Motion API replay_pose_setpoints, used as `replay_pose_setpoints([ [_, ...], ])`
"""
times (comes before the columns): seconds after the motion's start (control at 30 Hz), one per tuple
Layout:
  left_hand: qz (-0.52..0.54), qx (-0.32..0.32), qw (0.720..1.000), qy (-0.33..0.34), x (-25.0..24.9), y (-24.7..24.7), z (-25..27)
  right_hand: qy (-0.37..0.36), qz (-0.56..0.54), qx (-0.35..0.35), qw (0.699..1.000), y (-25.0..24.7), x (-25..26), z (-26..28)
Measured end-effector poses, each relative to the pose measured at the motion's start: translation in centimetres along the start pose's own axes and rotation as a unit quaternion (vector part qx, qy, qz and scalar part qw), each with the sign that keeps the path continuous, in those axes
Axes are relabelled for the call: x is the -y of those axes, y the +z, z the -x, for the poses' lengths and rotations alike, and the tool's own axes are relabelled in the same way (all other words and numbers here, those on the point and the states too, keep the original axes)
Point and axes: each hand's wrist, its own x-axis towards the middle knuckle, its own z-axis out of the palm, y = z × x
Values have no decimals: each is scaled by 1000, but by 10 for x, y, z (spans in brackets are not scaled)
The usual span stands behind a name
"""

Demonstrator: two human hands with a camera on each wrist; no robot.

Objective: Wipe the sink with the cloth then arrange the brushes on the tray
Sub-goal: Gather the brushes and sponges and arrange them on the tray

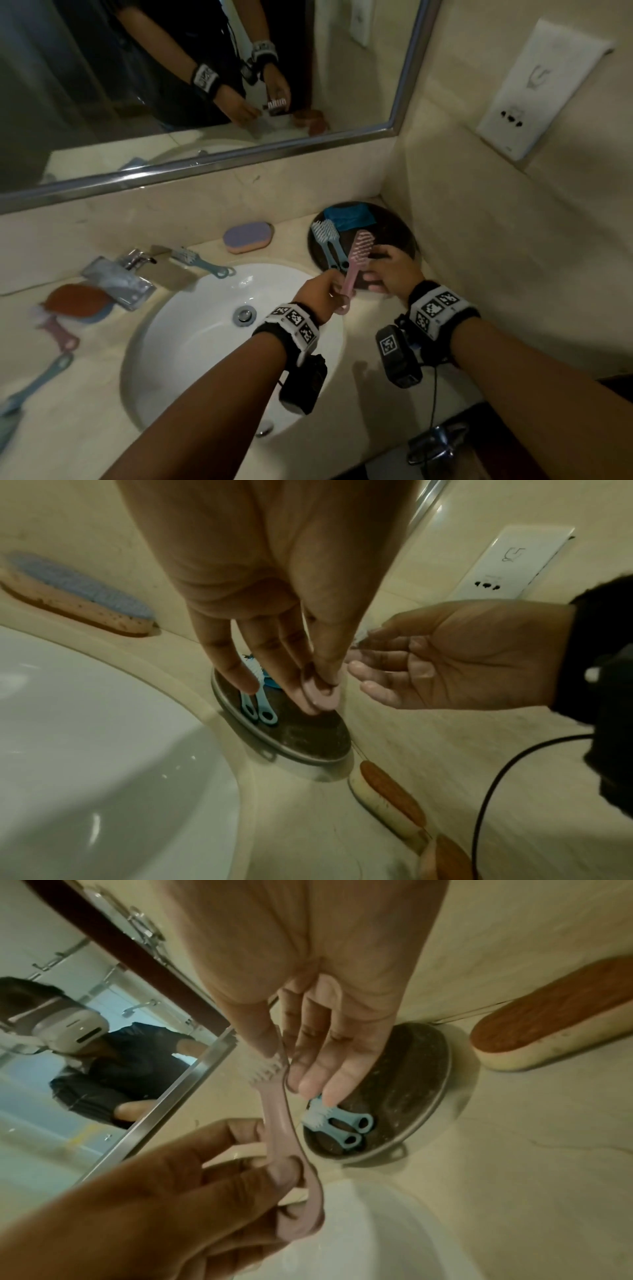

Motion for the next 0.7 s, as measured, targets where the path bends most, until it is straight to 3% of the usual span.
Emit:
replay_pose_setpoints([
  [0.2, 24, -5, 1000, 11, 10, -11, -9, 10, 31, 53, 998, 27, 5, -6],
  [0.3, 17, 7, 1000, 18, 9, -10, -24, 8, 71, 44, 996, 26, 8, -19],
  [0.47, 20, 13, 1000, -3, 1, -7, -64, 34, 45, 60, 997, 13, 17, -58],
  [0.7, 53, 67, 995, -57, -4, 11, -121, 14, 202, 72, 977, -9, 6, -137],
])
